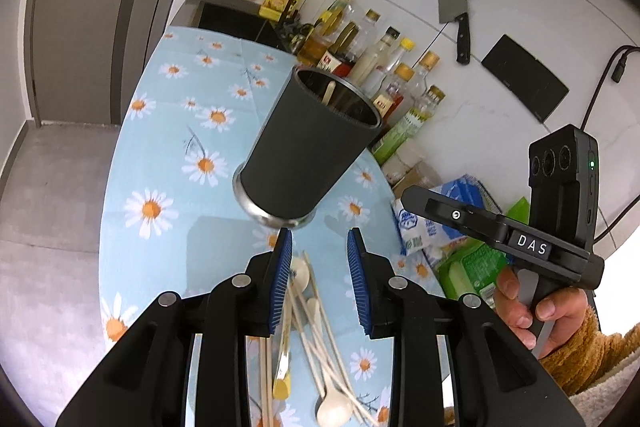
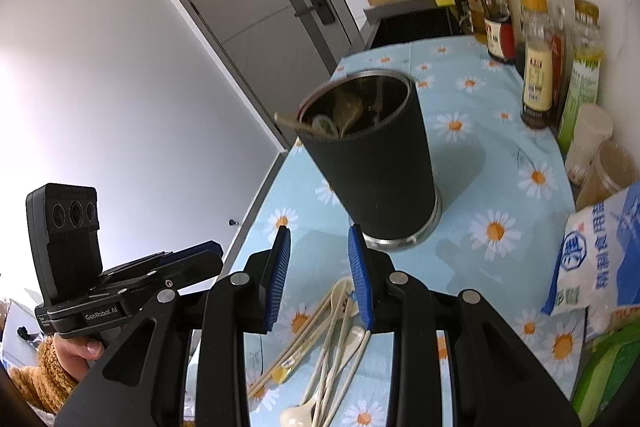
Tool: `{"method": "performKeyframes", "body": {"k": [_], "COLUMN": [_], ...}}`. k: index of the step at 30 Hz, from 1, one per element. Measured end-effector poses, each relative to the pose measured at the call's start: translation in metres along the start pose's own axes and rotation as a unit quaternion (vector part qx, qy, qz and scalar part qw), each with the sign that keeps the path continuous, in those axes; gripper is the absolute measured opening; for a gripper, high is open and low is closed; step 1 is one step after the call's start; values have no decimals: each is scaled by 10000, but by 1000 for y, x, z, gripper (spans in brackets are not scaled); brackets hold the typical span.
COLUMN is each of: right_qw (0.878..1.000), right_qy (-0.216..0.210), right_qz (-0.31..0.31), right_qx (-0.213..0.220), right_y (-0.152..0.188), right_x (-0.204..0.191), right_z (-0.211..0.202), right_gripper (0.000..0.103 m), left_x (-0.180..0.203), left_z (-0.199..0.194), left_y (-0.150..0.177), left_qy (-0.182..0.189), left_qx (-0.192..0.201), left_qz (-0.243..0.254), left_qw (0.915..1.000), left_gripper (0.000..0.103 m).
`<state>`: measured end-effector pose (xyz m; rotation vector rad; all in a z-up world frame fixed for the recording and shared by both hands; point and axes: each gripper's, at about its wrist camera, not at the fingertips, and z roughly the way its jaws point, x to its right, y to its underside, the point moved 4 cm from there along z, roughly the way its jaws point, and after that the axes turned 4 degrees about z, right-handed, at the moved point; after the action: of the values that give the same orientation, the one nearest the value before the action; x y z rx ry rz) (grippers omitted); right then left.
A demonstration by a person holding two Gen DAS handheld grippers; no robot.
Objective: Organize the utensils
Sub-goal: 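Move both tools back down to the utensil pile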
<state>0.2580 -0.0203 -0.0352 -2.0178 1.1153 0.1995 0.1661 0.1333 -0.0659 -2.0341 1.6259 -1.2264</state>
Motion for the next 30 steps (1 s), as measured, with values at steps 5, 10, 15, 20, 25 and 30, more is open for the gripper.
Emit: {"method": "performKeyframes", "body": {"k": [5, 10, 15, 20, 25, 30], "right_qw": [9996, 9978, 9946, 9891, 9811, 9710], "right_qy": [86, 183, 266, 401, 611, 828], "right_qz": [-6, 57, 142, 154, 130, 41], "right_qx": [-283, -640, -991, -1407, -1831, -2242], "right_y": [14, 28, 39, 54, 68, 83], "right_x": [0, 4, 9, 10, 10, 11], "right_z": [10, 23, 36, 52, 69, 85], "right_gripper": [31, 31, 31, 31, 31, 31], "left_x": [-7, -13, -19, -26, -32, -39], "left_z": [2, 2, 3, 5, 6, 6], "left_y": [13, 24, 32, 40, 46, 52], "left_qy": [10, 54, 99, 165, 232, 301], "left_qx": [-143, -271, -392, -504, -625, -695], "left_qz": [-67, -130, -164, -214, -241, -290], "left_qw": [9999, 9995, 9990, 9984, 9975, 9967], "left_gripper": [27, 27, 27, 27, 27, 27]}}
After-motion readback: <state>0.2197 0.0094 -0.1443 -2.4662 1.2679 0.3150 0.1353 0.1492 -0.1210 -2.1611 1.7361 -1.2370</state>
